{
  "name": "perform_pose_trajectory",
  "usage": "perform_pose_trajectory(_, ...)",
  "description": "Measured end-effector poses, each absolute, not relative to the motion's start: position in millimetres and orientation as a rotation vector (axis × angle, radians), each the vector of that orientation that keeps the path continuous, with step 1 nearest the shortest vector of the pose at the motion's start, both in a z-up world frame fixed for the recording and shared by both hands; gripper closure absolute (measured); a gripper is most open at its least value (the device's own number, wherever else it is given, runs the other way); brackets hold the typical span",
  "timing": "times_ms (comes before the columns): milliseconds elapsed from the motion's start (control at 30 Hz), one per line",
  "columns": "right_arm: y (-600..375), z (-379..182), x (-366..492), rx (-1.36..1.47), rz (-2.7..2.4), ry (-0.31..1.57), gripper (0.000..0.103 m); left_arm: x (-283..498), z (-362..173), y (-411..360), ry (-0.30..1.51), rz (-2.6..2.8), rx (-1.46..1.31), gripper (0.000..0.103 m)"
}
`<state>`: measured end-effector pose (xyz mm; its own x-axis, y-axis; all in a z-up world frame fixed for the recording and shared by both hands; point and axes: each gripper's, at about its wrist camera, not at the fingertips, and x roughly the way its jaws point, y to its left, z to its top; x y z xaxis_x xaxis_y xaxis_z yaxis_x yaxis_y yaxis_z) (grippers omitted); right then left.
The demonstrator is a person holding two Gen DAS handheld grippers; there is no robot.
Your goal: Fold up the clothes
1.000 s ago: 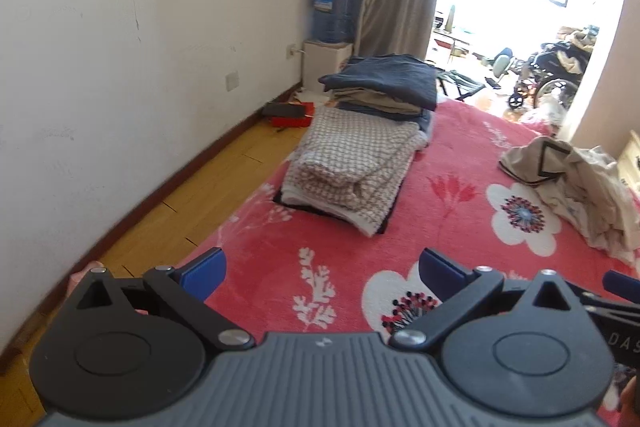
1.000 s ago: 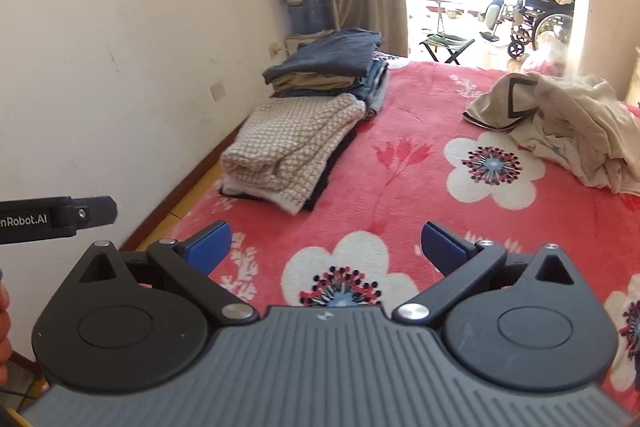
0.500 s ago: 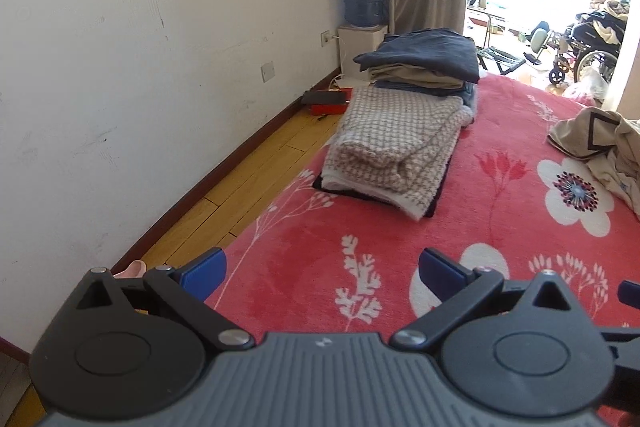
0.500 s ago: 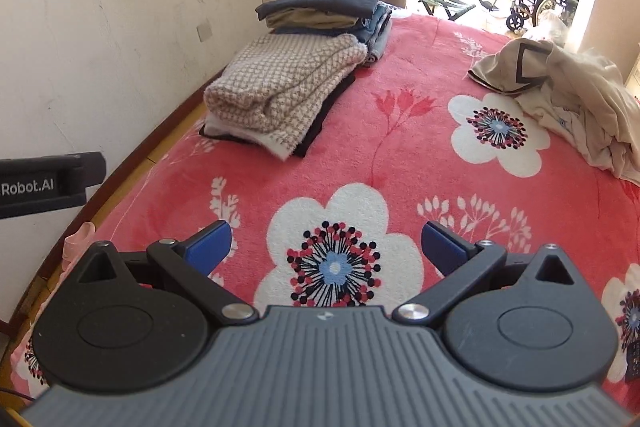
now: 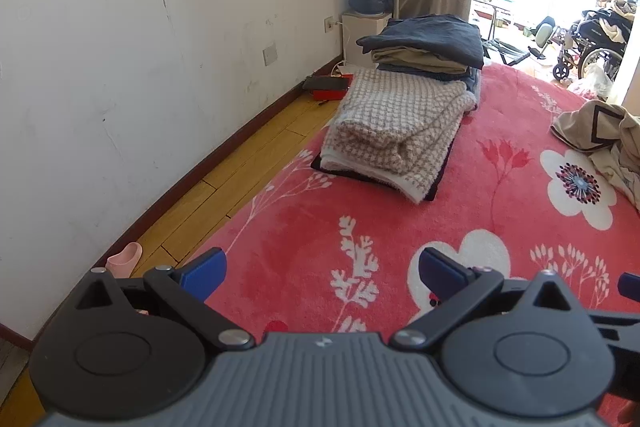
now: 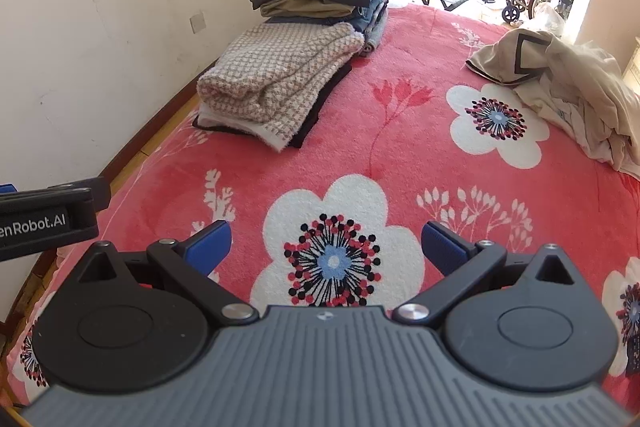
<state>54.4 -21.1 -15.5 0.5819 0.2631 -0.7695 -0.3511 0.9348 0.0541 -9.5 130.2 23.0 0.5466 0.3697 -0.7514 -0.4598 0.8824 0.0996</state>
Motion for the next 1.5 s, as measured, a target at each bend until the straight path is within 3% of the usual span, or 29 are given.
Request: perform_pose_trajectory(1500,-0.9,-9.8,43.2,-0.164,0.403,0.853,0.001,-15.0,20.6,134.8,0.847,0.531,-0.102,0.0)
